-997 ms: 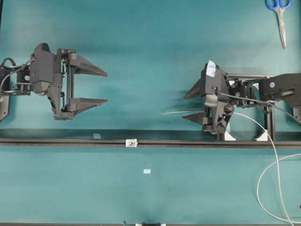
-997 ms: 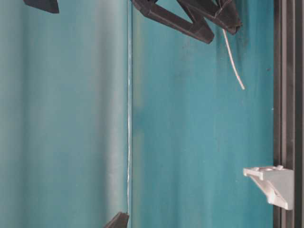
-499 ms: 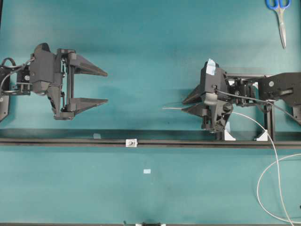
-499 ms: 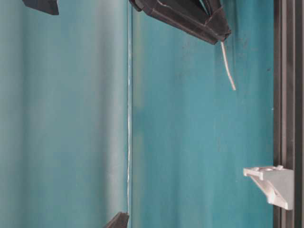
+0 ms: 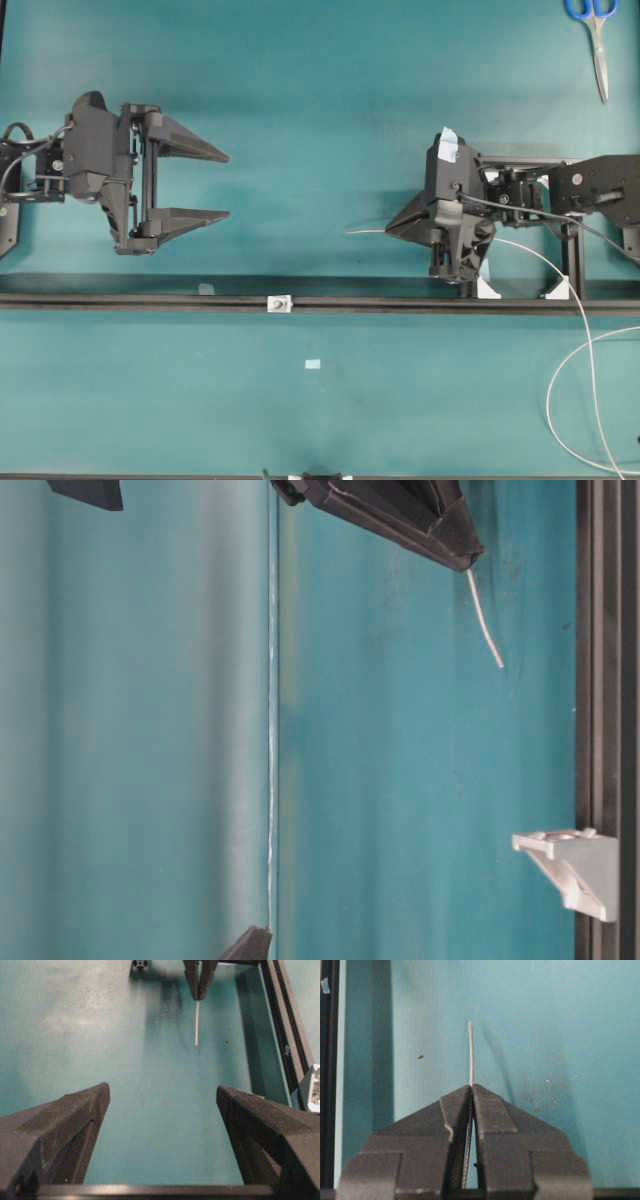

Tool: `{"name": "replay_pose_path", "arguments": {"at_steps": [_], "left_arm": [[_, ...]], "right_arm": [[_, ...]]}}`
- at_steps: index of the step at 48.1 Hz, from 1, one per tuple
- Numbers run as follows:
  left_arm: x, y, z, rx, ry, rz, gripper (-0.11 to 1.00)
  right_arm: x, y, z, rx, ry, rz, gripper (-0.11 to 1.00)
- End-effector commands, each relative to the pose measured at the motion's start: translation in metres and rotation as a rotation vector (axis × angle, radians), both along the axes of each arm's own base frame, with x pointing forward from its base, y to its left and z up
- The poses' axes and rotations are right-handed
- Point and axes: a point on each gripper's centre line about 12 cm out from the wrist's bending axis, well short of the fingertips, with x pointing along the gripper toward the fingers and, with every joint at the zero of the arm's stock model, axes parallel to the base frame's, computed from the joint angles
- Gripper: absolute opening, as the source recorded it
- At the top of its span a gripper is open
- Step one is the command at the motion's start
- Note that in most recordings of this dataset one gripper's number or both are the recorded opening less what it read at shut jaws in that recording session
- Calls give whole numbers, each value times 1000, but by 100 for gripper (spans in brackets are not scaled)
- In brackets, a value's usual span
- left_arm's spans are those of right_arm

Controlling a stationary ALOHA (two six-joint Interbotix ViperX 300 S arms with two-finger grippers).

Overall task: Insert the wire into the hole on the left side and pull it with the left arm.
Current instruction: 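Close the right gripper on the white wire and lift it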

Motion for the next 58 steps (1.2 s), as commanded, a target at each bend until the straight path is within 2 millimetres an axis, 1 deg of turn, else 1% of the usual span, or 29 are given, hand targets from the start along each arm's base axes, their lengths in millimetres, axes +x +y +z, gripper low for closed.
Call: {"name": "replay_pose_path", "arguments": {"at_steps": [1, 8, 14, 25, 39, 58], "left_arm": [[4, 1, 7, 1, -28, 3, 76], [4, 1, 7, 1, -28, 3, 76], [4, 1, 7, 0, -26, 4, 76], [5, 1, 7, -2, -28, 3, 76], [7, 1, 12, -1, -43, 5, 75], [13, 3, 17, -3, -52, 9, 76]], "right_arm": [[6, -1, 8, -2, -35, -1, -8], [6, -1, 9, -2, -37, -1, -8], [6, -1, 13, -5, -48, 2, -8], [3, -5, 33, -9, -81, -6, -8], [-5, -12, 56, -25, -80, -13, -8], [-21, -13, 92, -26, -114, -18, -8]]}}
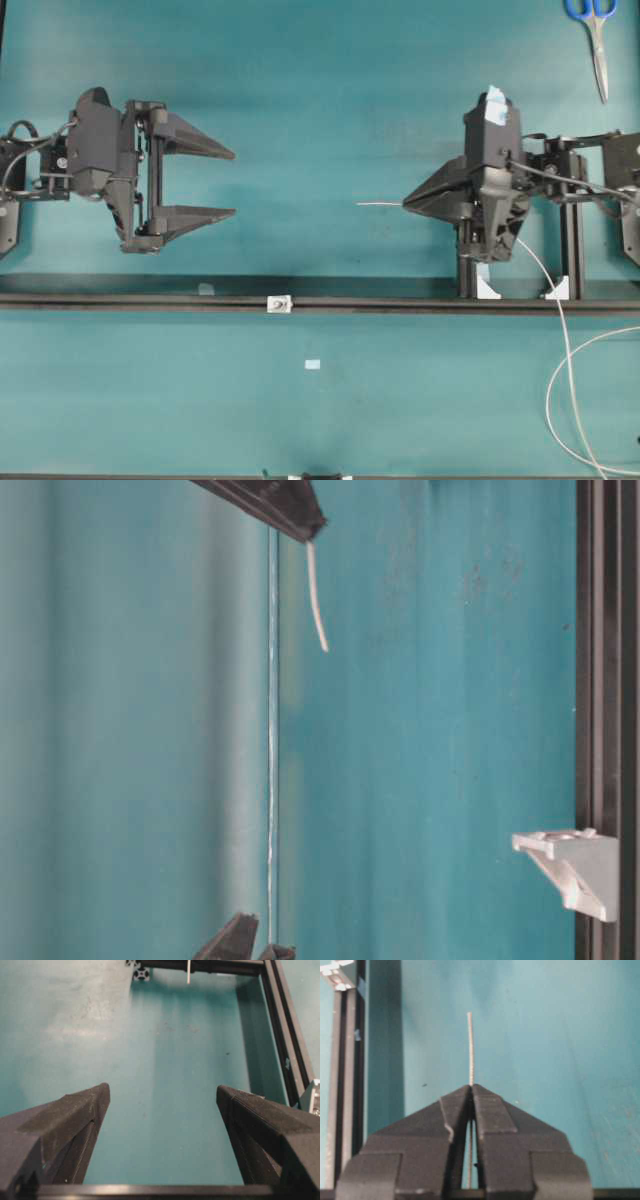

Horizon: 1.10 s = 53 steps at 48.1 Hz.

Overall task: Insert the wire into the hole on the left side and pull it with the left arm.
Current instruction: 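Close the right gripper on the white wire and lift it, then carry the wire with the right gripper leftward along the rail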

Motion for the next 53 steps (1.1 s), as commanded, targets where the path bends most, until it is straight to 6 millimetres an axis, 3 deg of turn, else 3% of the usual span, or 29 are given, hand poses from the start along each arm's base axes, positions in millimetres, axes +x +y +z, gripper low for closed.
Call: {"name": "replay_pose_path", "arguments": {"at_steps": [1, 10, 29, 53], "left_arm": [[5, 1, 11, -1, -37, 5, 75], [9, 1, 15, -3, -46, 5, 76], [9, -1, 15, -48, -68, 17, 76], [-17, -8, -6, -132, -117, 27, 76]], "right_arm": [[-1, 0, 16, -2, -38, -1, -8], [-9, 0, 25, 3, -64, -4, -8], [-16, 7, 15, 36, -146, 0, -8], [-27, 28, 3, 79, -299, 48, -8]]}}
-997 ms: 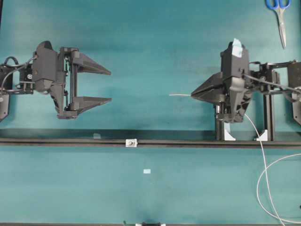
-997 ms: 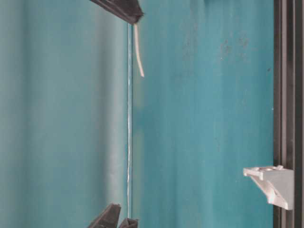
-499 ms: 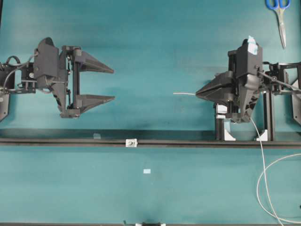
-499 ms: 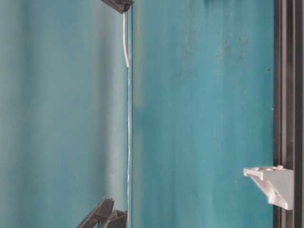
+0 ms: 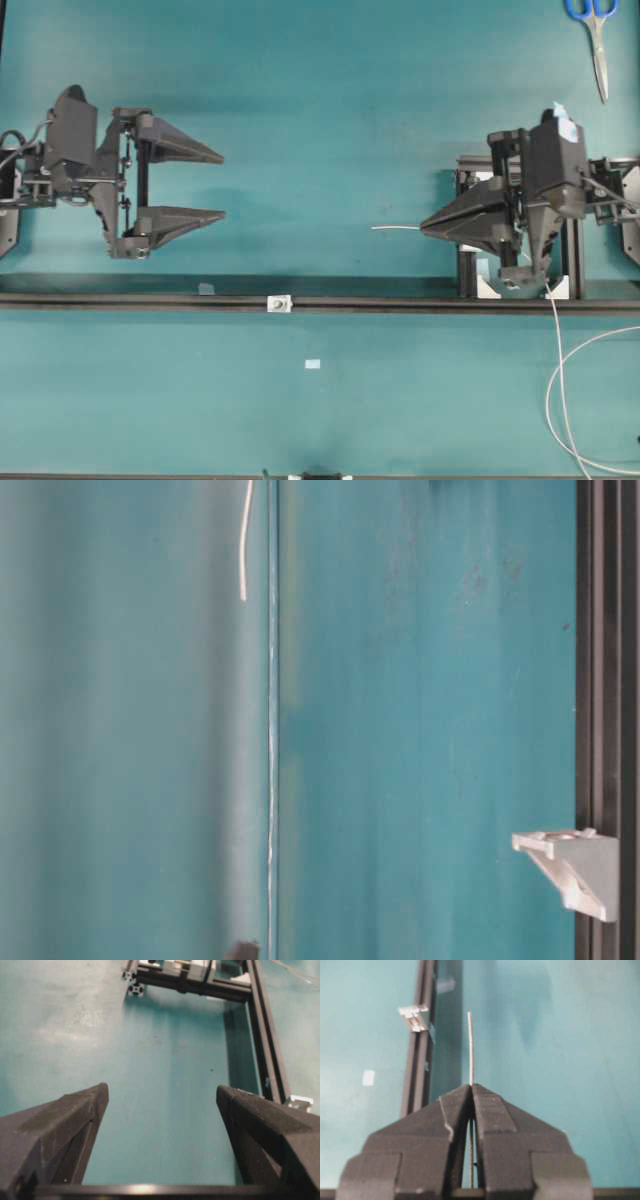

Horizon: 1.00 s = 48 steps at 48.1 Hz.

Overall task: Insert the wire into the hole on the left side and pull it with the left arm.
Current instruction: 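Carry the wire with the right gripper leftward along the rail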

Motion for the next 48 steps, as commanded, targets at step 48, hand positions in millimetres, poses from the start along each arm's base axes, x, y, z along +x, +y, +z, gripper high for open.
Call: {"name": "replay_pose_path", "arguments": {"at_steps": [48], "left_arm": [[11, -34, -41, 17, -50, -114, 75]], "right_arm": [[35, 64, -53, -174, -15, -118, -8]]}}
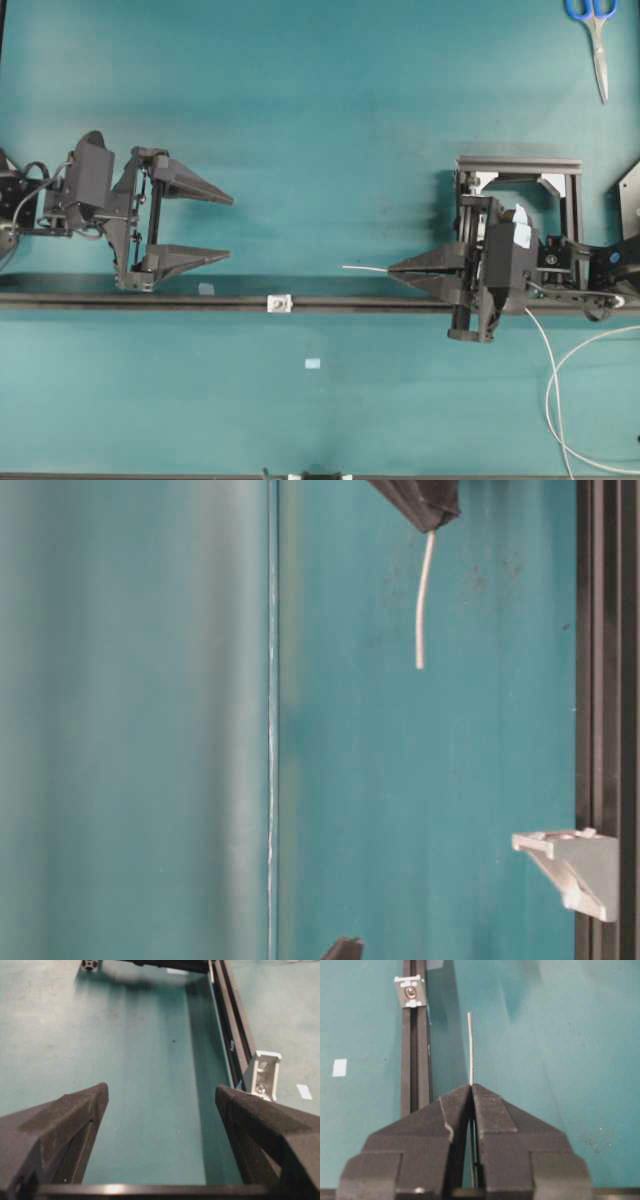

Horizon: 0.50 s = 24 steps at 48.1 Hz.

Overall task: Insert the wire into the hole on the left side and pull it with the left arm.
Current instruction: 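Carry the wire with the right gripper leftward along the rail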

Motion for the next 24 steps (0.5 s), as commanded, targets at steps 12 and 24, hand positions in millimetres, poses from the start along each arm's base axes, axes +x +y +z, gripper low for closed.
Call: {"name": "replay_pose_path", "arguments": {"at_steps": [12, 24], "left_arm": [[15, -10, -11, 5, -7, -24, 73], [14, -16, -15, 11, 4, -47, 66]], "right_arm": [[6, 14, -3, -28, -48, 16, -8], [11, 16, -15, -50, -32, 12, -8]]}}
